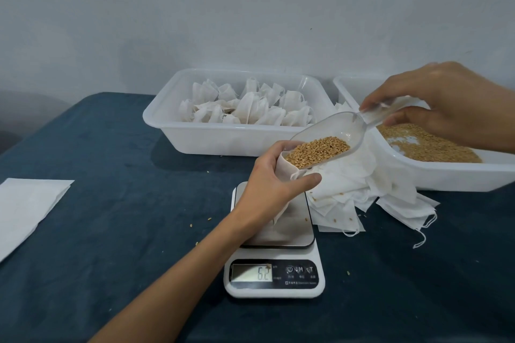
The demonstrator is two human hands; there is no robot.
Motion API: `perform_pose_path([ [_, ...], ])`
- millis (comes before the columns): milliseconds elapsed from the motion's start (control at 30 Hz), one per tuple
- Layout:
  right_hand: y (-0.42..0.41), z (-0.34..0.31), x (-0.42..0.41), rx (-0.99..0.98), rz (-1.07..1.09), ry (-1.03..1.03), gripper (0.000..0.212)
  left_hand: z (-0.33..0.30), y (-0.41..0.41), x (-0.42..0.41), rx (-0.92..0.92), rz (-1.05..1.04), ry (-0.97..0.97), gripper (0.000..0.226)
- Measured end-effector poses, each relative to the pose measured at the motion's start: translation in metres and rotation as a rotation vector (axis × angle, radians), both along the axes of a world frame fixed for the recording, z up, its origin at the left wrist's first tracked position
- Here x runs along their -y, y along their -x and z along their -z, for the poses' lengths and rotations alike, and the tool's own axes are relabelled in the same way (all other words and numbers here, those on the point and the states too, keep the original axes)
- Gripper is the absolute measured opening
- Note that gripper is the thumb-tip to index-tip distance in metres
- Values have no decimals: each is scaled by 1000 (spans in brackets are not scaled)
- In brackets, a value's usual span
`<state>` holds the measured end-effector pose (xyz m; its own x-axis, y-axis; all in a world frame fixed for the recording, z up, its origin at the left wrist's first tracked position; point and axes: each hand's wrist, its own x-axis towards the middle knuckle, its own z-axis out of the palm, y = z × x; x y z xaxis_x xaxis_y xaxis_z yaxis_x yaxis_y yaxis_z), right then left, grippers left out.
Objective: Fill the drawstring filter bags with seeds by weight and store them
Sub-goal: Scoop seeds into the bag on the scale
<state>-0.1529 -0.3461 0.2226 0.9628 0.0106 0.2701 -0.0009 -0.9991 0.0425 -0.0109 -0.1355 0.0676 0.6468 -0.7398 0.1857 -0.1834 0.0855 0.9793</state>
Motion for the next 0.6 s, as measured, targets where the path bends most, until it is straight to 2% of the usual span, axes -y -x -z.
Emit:
perform_pose_path([
  [600, 4, 3, 2, -5, 17, -25, 42, 1, -1, 0, 10, 16, 15, 50],
])
